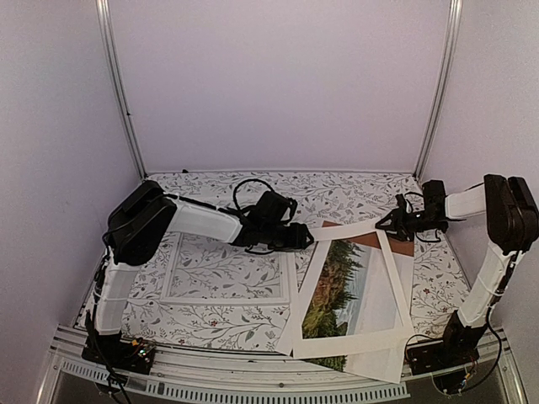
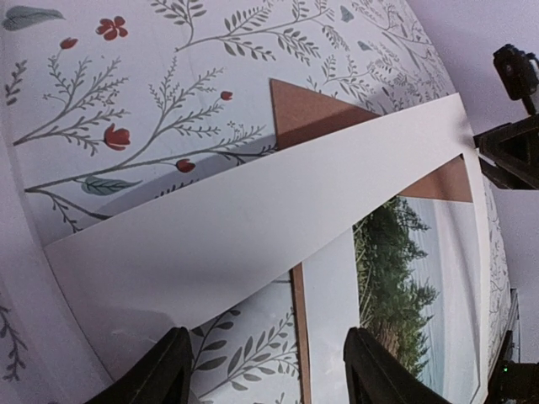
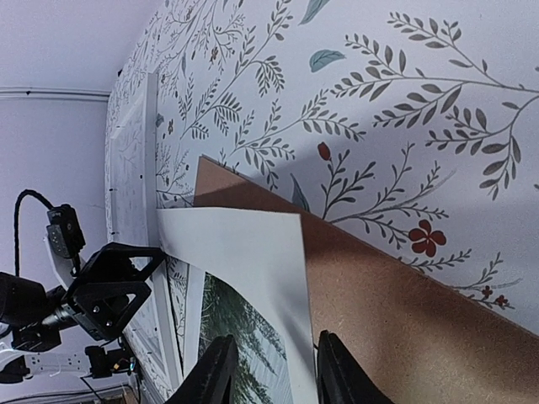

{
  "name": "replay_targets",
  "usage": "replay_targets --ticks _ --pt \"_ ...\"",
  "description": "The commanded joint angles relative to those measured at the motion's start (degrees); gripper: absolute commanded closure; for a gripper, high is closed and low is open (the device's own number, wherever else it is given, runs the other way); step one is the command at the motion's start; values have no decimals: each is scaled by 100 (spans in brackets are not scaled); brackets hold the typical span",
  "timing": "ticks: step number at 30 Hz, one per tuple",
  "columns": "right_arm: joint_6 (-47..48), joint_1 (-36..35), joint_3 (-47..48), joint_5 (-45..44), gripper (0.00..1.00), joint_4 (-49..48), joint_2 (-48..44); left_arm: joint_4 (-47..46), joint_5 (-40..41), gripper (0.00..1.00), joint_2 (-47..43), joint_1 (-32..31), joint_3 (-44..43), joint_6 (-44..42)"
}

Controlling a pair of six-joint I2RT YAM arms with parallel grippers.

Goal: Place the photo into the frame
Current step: Pick up the mat board from the photo.

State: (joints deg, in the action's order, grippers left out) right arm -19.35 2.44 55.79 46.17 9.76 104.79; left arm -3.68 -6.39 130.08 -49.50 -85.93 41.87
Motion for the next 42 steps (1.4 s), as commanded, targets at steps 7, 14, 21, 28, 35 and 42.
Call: replay_targets --ticks 7,14,21,28,35,42 --pt "283 11 -248 205 72 131 -303 777 90 36 81 -7 279 51" --pt "342 11 -253 470 89 143 -379 694 73 35 -52 23 308 -48" --pt "315 11 216 309 100 556 -863 -63 -282 29 -587 100 583 -491" --pt "320 -8 1095 365 100 1246 -1536 -479 -354 21 -1501 130 956 -1095" --pt "327 -530 2153 792 100 1761 -1708 -930 -646 11 -2460 347 1627 -1396" --pt "171 -1067 3207 1388 100 1794 -1699 -968 -1028 10 -3283 821 2116 -1742"
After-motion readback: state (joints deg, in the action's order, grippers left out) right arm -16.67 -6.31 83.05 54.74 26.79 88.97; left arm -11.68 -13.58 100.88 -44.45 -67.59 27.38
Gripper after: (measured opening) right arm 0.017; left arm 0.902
